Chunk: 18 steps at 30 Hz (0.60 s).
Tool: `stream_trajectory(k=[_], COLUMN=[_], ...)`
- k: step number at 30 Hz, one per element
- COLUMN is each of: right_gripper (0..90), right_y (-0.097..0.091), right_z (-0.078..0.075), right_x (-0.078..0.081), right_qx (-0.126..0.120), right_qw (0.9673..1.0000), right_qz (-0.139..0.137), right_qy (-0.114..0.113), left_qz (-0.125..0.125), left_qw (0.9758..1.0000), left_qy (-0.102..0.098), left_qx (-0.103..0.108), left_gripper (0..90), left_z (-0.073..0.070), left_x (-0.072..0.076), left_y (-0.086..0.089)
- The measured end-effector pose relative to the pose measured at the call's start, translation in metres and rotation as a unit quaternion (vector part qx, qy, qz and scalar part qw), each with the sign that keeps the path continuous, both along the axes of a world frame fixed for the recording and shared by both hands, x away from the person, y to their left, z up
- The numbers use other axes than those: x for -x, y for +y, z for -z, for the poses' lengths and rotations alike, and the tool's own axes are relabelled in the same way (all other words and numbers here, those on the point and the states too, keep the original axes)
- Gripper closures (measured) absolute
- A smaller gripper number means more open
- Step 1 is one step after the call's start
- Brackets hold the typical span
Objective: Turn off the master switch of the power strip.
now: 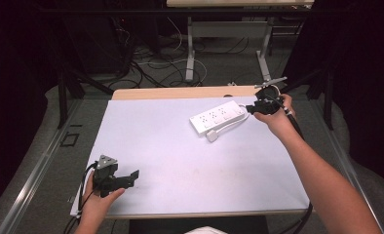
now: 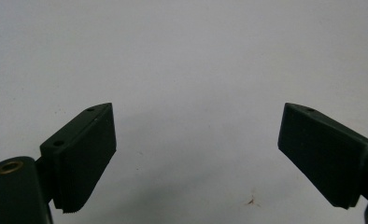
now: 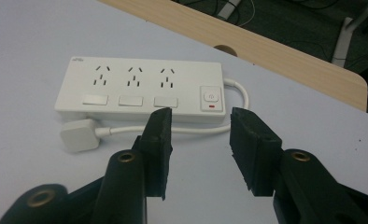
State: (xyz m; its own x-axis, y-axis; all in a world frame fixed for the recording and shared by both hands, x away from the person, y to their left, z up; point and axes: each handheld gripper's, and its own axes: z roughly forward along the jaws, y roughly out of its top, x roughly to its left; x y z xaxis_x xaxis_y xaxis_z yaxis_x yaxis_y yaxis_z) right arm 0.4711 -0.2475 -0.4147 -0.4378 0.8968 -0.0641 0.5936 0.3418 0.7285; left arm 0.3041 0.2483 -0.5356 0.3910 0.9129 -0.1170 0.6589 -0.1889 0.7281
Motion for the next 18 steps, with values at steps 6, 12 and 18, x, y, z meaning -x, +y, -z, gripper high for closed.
stream_trajectory(k=[6,12,18], right_gripper=[65.5,73.8,81.7], right_y=[0.001,0.008,0.013], right_z=[0.0,0.0,0.001], right_x=[-0.009,-0.019,-0.029], right_qx=[0.008,0.013,0.004], right_qw=[1.0,0.9999,0.9998], right_qz=[0.002,0.007,0.019], right_qy=[0.003,0.002,0.007], left_qz=[-0.002,0.0,-0.001], left_qw=[1.0,1.0,1.0], left_qy=[-0.004,-0.004,-0.005], left_qx=[0.002,0.001,0.001], left_gripper=[9.5,7.4,4.3], left_z=[0.001,0.0,0.001], left_x=[0.0,0.0,-0.001], left_y=[-0.001,-0.001,0.0])
